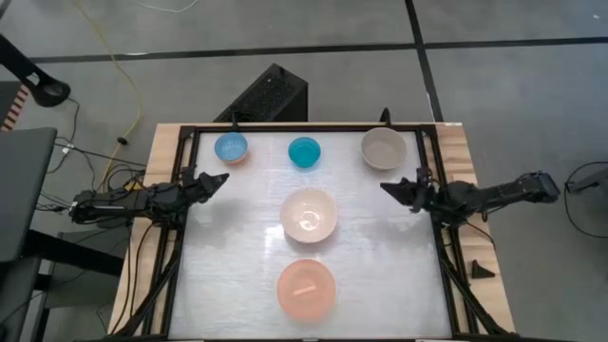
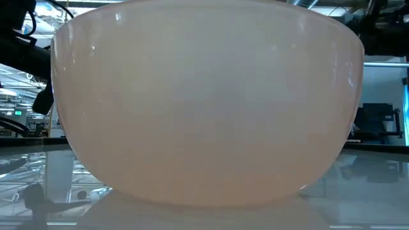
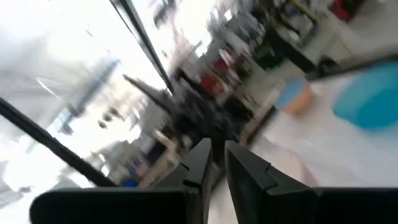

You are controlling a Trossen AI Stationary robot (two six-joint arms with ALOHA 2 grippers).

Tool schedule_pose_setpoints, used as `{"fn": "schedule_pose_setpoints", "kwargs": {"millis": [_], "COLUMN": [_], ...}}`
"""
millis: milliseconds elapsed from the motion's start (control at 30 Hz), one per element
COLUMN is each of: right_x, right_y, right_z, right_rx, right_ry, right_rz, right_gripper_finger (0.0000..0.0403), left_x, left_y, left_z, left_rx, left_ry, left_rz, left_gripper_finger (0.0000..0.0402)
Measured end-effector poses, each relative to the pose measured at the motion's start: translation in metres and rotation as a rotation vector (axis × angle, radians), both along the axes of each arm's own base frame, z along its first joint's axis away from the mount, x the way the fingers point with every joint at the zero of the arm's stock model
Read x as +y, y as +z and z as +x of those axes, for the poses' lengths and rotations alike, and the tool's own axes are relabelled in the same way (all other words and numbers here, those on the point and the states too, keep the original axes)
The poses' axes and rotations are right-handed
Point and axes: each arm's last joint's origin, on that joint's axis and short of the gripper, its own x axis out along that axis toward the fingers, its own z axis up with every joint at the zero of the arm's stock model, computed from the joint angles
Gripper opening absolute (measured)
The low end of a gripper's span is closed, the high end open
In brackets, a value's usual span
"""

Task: Nest bowls inside each other
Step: Stack the orange transparent bowl on top of the white bowl

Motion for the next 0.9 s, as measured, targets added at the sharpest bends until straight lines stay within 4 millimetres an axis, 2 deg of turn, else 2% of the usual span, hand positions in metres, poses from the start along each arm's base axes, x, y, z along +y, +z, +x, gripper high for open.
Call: {"fn": "schedule_pose_setpoints", "kwargs": {"millis": [133, 300, 500, 633, 733, 900], "right_x": [-0.005, -0.009, -0.008, -0.006, -0.003, -0.008], "right_y": [0.018, 0.047, 0.114, 0.168, 0.196, 0.21], "right_z": [-0.006, -0.017, -0.014, 0.012, 0.046, 0.108], "right_rx": [-0.191, -0.351, -0.318, -0.19, 0.008, 0.381], "right_ry": [-0.056, -0.116, -0.184, -0.184, -0.146, -0.06], "right_rz": [0.0, -0.126, -0.324, -0.454, -0.536, -0.598], "right_gripper_finger": [0.0082, 0.0082, 0.0082, 0.0082, 0.0082, 0.0082], "left_x": [0.0, 0.0, 0.001, 0.002, 0.001, -0.003], "left_y": [0.0, 0.0, 0.0, 0.002, 0.013, 0.05], "left_z": [0.0, 0.0, -0.001, -0.002, 0.001, -0.002], "left_rx": [-0.015, -0.007, 0.002, -0.03, -0.091, -0.311], "left_ry": [0.005, -0.004, 0.056, 0.111, 0.039, -0.098], "left_rz": [-0.022, -0.012, 0.012, 0.006, 0.065, 0.347], "left_gripper_finger": [0.0219, 0.0219, 0.0219, 0.0219, 0.0219, 0.0219]}}
